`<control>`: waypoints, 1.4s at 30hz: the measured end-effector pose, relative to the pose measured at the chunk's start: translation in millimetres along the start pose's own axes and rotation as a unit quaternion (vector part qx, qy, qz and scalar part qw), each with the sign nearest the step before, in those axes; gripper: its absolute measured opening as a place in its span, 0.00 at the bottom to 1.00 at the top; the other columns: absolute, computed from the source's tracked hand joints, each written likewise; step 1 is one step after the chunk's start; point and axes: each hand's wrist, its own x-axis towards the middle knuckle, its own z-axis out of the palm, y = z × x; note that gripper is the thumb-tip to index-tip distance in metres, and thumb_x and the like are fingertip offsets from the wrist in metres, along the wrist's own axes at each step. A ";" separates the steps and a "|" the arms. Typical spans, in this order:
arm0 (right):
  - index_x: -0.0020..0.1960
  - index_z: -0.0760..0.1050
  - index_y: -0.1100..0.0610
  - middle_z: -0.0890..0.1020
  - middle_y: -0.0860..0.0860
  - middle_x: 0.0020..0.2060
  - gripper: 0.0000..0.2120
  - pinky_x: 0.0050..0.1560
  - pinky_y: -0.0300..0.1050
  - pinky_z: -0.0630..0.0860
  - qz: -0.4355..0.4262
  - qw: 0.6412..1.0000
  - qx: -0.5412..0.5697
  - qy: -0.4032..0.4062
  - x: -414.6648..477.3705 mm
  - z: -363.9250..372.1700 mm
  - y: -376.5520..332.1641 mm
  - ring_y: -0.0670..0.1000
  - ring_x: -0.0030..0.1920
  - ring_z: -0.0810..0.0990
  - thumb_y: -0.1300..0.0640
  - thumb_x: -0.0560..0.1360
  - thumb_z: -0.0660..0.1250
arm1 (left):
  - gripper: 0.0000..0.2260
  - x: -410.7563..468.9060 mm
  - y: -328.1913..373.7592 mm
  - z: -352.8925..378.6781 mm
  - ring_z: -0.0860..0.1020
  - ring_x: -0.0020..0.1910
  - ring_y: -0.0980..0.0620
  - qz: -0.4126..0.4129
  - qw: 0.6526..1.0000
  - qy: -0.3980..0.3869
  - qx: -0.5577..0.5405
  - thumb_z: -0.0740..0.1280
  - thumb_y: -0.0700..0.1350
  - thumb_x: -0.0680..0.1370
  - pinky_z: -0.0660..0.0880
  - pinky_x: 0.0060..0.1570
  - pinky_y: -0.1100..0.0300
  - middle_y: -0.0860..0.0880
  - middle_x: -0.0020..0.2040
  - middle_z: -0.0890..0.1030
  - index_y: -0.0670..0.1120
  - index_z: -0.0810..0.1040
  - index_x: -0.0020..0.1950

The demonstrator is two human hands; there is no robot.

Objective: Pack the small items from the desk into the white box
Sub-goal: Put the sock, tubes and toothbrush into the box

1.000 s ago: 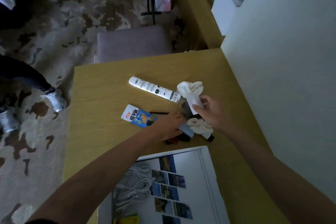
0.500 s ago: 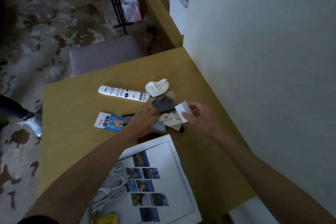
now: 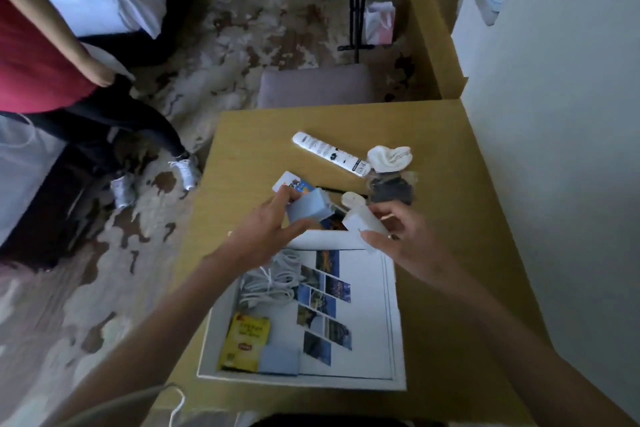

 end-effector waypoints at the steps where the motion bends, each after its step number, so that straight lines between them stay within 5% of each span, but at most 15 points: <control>1: 0.56 0.76 0.42 0.81 0.38 0.50 0.18 0.43 0.34 0.79 0.000 0.999 0.000 -0.032 -2.0 7.0 -2.7 0.40 0.48 0.82 0.44 0.68 0.74 | 0.15 -17.7 -1.2 -2.1 0.72 0.33 0.55 -0.014 1.000 0.010 -0.011 0.65 0.56 0.76 0.68 0.33 0.60 0.50 0.51 0.76 0.51 0.66 0.57; 4: 0.55 0.75 0.40 0.79 0.38 0.50 0.19 0.42 0.40 0.81 0.013 0.991 -0.050 -0.121 -10.0 25.1 -6.4 0.42 0.46 0.82 0.42 0.66 0.74 | 0.16 -64.6 -12.1 0.3 0.76 0.40 0.47 -0.049 0.999 0.008 -0.016 0.64 0.58 0.76 0.74 0.39 0.51 0.47 0.52 0.78 0.52 0.65 0.57; 8: 0.54 0.75 0.41 0.78 0.38 0.49 0.18 0.43 0.40 0.80 0.001 0.966 -0.165 -0.201 -24.6 49.8 -1.7 0.40 0.47 0.79 0.40 0.65 0.72 | 0.20 -98.7 -35.4 13.1 0.78 0.50 0.47 -0.013 0.996 -0.008 0.088 0.61 0.64 0.74 0.69 0.39 0.58 0.50 0.57 0.78 0.53 0.66 0.59; 16: 0.61 0.74 0.48 0.73 0.45 0.54 0.20 0.51 0.41 0.73 0.006 0.899 -0.308 -0.310 -57.6 96.5 17.1 0.45 0.51 0.73 0.44 0.71 0.69 | 0.19 -110.7 -59.3 27.2 0.78 0.51 0.49 0.076 0.987 -0.031 0.135 0.57 0.64 0.76 0.71 0.39 0.62 0.49 0.59 0.77 0.53 0.64 0.58; 21: 0.67 0.72 0.49 0.72 0.46 0.62 0.25 0.58 0.41 0.69 0.031 0.880 -0.343 -0.328 -65.9 111.9 22.3 0.46 0.57 0.70 0.46 0.72 0.70 | 0.18 -112.4 -68.9 25.7 0.77 0.51 0.49 0.086 0.989 -0.032 0.112 0.59 0.63 0.76 0.69 0.39 0.61 0.49 0.59 0.77 0.53 0.64 0.58; 30: 0.62 0.74 0.49 0.76 0.46 0.59 0.21 0.54 0.40 0.74 0.073 0.877 -0.356 -0.315 -74.1 128.8 20.7 0.46 0.54 0.72 0.47 0.70 0.72 | 0.19 -116.6 -78.6 12.9 0.77 0.53 0.49 0.121 0.986 -0.053 0.101 0.59 0.63 0.76 0.71 0.41 0.60 0.48 0.60 0.76 0.52 0.64 0.60; 38: 0.58 0.79 0.54 0.80 0.51 0.55 0.11 0.53 0.36 0.74 0.106 0.906 -0.294 -0.285 -80.8 124.0 18.1 0.47 0.53 0.77 0.56 0.76 0.69 | 0.21 -107.1 -76.7 13.1 0.76 0.54 0.49 0.173 0.978 -0.045 0.109 0.60 0.63 0.75 0.71 0.44 0.59 0.49 0.59 0.77 0.51 0.66 0.60; 42: 0.54 0.80 0.51 0.82 0.47 0.50 0.07 0.52 0.40 0.78 0.098 0.945 -0.251 -0.186 -84.6 110.3 13.9 0.44 0.49 0.80 0.56 0.77 0.68 | 0.21 -102.2 -66.2 20.0 0.74 0.56 0.51 0.202 0.970 -0.061 0.118 0.60 0.66 0.73 0.70 0.52 0.57 0.50 0.58 0.77 0.54 0.66 0.59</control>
